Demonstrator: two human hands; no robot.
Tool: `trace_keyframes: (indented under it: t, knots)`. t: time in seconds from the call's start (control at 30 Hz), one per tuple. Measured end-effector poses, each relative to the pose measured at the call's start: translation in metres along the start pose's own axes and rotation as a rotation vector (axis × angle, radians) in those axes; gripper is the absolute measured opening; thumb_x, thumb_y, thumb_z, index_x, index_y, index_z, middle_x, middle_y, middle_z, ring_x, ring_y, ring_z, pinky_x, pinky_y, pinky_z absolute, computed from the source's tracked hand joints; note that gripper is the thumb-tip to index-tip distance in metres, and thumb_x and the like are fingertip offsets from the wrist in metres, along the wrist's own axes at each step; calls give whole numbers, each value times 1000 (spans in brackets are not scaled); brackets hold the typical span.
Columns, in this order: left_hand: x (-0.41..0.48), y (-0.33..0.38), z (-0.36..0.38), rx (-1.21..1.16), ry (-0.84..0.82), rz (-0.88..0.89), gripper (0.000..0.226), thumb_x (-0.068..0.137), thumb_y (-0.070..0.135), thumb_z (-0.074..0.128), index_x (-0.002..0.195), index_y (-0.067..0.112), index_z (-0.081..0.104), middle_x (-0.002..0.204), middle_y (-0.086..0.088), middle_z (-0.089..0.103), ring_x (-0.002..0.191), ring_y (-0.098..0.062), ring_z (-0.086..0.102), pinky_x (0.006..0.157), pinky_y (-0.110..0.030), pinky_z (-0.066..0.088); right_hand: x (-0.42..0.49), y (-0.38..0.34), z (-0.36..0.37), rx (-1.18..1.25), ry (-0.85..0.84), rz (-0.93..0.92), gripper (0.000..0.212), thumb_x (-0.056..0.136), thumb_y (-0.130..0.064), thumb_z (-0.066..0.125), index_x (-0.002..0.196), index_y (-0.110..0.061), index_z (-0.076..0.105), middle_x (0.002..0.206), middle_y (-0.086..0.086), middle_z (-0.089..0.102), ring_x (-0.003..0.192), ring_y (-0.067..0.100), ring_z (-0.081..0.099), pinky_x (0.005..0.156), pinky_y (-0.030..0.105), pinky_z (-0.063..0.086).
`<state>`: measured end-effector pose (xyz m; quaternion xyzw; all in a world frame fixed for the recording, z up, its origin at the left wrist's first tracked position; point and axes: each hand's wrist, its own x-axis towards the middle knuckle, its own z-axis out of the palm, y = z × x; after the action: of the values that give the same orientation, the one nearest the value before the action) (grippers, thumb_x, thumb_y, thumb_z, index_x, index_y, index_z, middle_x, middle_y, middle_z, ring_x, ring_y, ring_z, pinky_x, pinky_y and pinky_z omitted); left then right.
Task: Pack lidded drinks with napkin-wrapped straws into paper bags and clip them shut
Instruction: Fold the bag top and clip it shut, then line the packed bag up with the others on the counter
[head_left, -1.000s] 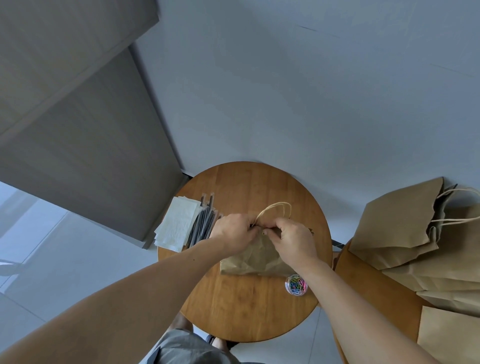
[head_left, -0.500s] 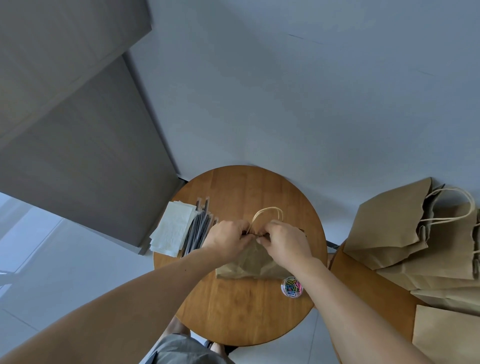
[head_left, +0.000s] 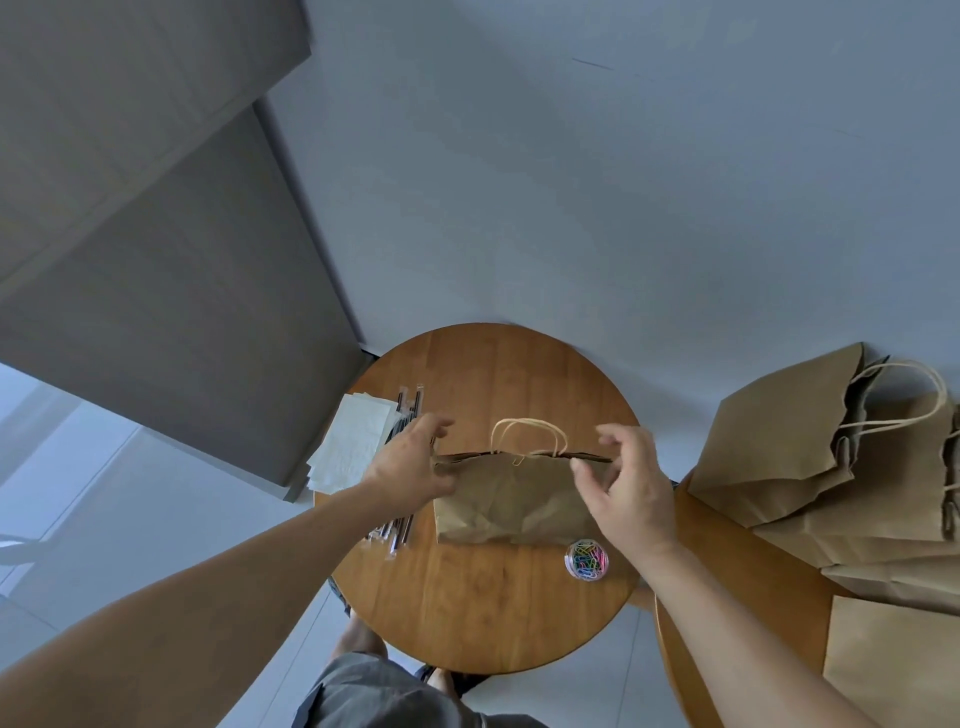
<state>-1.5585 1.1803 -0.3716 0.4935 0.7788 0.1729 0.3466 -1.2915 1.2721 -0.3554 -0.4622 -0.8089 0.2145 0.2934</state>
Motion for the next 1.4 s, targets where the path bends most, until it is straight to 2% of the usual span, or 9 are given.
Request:
trace_keyframes:
  t: [0.1,0.17,0.27,0.37,0.57,0.8,1.0,1.23,1.4]
  knots:
    - [-5,-17,8,-24,-20,-61,75,74,26,76,140,36,42,128,14,53,98,-9,58,73,-21,48,-13,18,4,-31,-178,289,67,86,-27,73,143,-18,38,134,-3,48,100,22,62,81,40,57]
    - [-6,-23,16,-54,-38,-92,59,78,25,71,134,34,53,125,11,58,90,-11,60,70,-22,48,-19,25,10,67,-337,416,63,89,-29,70,143,-25,39,137,-9,49,106,11,60,88,32,55]
    - [-4,-25,24,-92,-30,-118,27,86,23,65,111,31,69,103,12,64,79,-7,59,64,-22,44,-20,26,19,295,-370,609,27,92,-27,66,118,-26,57,106,-5,69,75,3,70,60,19,54]
    - [-8,-26,25,-79,2,-125,14,93,24,60,88,32,70,75,19,60,66,-2,56,53,-22,40,-17,30,24,313,-299,679,16,95,-19,63,110,-23,62,94,-5,70,69,3,70,55,27,56]
    - [-17,-18,8,-134,38,-136,26,95,20,54,73,30,63,61,9,60,57,-15,54,54,-29,41,-14,18,22,42,-192,547,19,96,-35,58,78,-38,53,67,-15,66,66,-15,61,53,19,39]
    - [-46,5,-40,-350,164,-73,17,97,20,52,87,25,65,64,8,70,66,-4,64,64,-24,45,-7,-18,16,143,-49,491,21,86,-71,39,91,-54,50,72,-24,69,67,3,68,56,43,58]
    - [-87,6,-98,-517,288,31,13,99,23,56,90,24,65,63,2,69,52,0,57,58,-20,45,1,-93,2,153,175,376,18,88,-72,40,89,-57,51,74,-24,65,67,-3,62,55,28,49]
    - [-161,-3,-188,-703,525,206,15,96,27,62,83,33,67,77,9,69,63,2,60,59,-13,49,16,-234,-2,265,457,297,28,99,-37,53,110,-12,61,79,-9,58,75,16,56,70,29,40]
    - [-224,-28,-264,-727,734,254,12,96,29,62,85,31,67,80,2,70,66,-3,59,67,-24,50,23,-346,-1,289,488,176,30,100,-33,51,111,-8,63,88,2,61,81,22,55,75,34,42]
